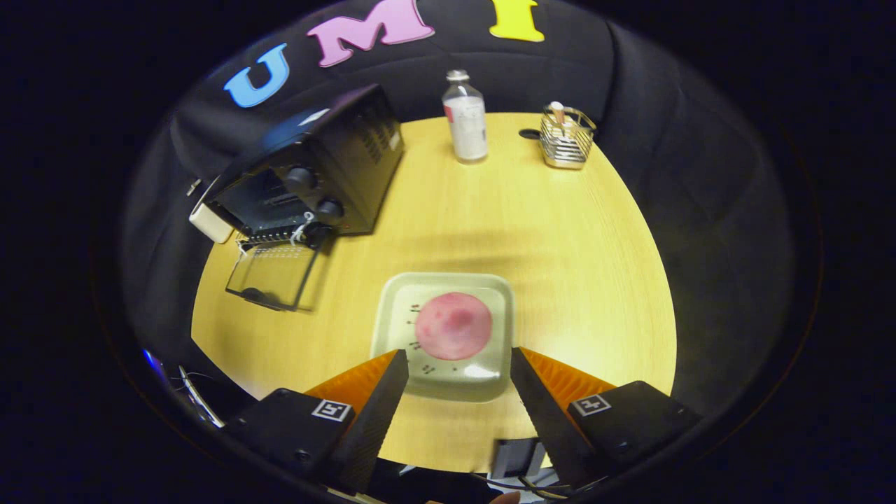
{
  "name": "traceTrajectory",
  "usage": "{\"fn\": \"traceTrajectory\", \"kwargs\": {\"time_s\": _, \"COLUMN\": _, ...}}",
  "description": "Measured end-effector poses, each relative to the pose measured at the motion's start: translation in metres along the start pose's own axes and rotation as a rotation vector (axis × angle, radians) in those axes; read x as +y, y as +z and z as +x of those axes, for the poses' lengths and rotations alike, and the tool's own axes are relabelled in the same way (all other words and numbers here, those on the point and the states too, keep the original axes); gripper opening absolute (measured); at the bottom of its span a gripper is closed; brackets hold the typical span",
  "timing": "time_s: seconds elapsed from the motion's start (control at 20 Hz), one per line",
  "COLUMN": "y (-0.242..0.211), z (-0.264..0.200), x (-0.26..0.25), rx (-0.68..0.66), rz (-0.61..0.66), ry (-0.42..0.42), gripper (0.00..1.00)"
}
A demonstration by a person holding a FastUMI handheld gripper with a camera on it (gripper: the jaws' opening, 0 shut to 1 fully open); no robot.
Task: Open the toaster oven, put the food inside, and close the toaster oven door.
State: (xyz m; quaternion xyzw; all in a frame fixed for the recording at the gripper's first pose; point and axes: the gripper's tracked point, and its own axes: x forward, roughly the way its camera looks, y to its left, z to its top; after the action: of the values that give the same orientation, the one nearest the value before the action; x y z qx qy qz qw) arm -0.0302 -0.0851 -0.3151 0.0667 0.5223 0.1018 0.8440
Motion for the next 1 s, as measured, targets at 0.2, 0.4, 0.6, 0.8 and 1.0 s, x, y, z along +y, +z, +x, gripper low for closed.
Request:
{"fn": "traceTrajectory", "kwargs": {"time_s": 0.2, "y": -0.002, "z": 0.026, "x": -0.028, "rx": 0.113, "rz": 0.086, "ry": 0.045, "gripper": 0.87}}
{"fn": "traceTrajectory", "kwargs": {"time_s": 0.4, "y": -0.01, "z": 0.05, "x": -0.035, "rx": 0.216, "rz": 0.136, "ry": 0.087, "gripper": 0.68}}
{"fn": "traceTrajectory", "kwargs": {"time_s": 0.6, "y": -0.017, "z": 0.066, "x": -0.036, "rx": 0.254, "rz": 0.099, "ry": 0.078, "gripper": 0.48}}
{"fn": "traceTrajectory", "kwargs": {"time_s": 0.8, "y": -0.014, "z": 0.067, "x": -0.049, "rx": 0.274, "rz": 0.1, "ry": 0.029, "gripper": 0.24}}
{"fn": "traceTrajectory", "kwargs": {"time_s": 1.0, "y": -0.012, "z": 0.066, "x": -0.044, "rx": 0.264, "rz": 0.195, "ry": 0.176, "gripper": 0.08}}
